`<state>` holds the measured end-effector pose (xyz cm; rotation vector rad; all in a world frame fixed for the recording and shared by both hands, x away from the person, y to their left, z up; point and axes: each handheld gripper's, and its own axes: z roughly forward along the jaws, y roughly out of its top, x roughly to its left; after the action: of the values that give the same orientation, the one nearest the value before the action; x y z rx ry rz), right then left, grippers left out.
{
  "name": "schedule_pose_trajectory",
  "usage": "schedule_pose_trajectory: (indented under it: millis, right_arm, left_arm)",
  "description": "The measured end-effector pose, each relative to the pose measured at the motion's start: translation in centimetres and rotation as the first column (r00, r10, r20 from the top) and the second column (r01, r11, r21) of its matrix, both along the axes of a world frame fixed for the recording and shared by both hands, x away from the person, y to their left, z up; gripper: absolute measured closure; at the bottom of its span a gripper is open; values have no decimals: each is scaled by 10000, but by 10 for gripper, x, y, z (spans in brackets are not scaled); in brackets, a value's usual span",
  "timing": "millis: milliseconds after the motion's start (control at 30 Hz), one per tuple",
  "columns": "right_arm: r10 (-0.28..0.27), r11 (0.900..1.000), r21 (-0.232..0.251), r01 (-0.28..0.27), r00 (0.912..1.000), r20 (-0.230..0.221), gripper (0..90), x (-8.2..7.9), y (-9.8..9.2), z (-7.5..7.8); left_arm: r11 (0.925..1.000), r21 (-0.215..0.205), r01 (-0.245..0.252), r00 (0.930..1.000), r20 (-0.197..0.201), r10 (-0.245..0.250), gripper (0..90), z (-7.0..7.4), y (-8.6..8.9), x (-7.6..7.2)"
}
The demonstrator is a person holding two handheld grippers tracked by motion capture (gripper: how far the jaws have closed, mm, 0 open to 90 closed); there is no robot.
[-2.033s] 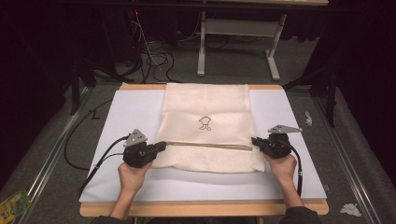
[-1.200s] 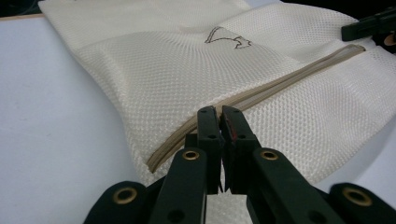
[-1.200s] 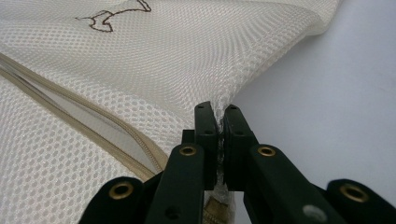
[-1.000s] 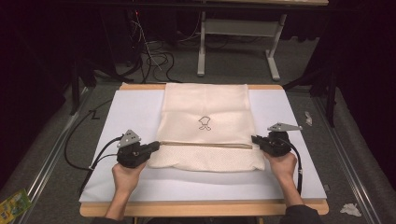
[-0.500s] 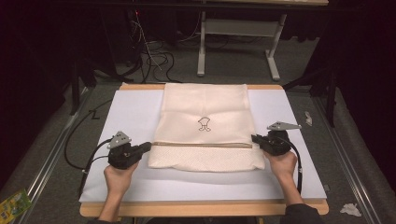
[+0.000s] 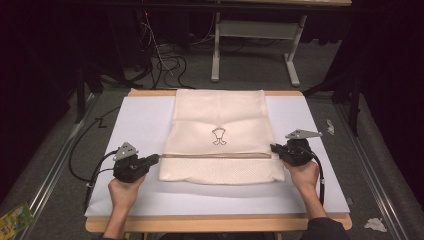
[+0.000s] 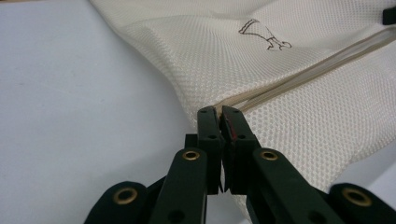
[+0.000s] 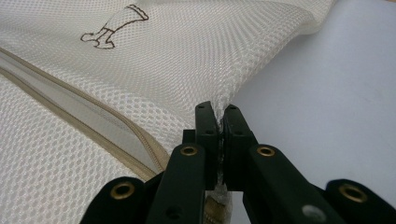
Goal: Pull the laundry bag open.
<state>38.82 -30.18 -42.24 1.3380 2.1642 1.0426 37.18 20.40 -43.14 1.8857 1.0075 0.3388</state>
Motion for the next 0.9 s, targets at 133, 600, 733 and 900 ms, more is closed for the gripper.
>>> schedule_pose_trajectory:
  millis: [133,600,733,900]
  right_arm:
    - [-10,10000,6,10,10000,16,888,0,0,-1]
    - [-121,9999,88,125,9989,-460,885,2,-5,-15]
    - [-111,9999,22,112,9985,-535,880,1,-5,-18]
    - [-221,9997,128,229,9979,-607,867,2,-6,-22]
  left_arm:
    - [9993,356,-69,10000,-17,69,874,-1,-1,2]
    - [9862,1644,-185,9997,178,157,873,1,-17,1]
    - [9845,1754,-76,10000,2,77,872,-1,-19,1]
    - [9821,1882,7,9998,-186,28,870,-6,-22,5]
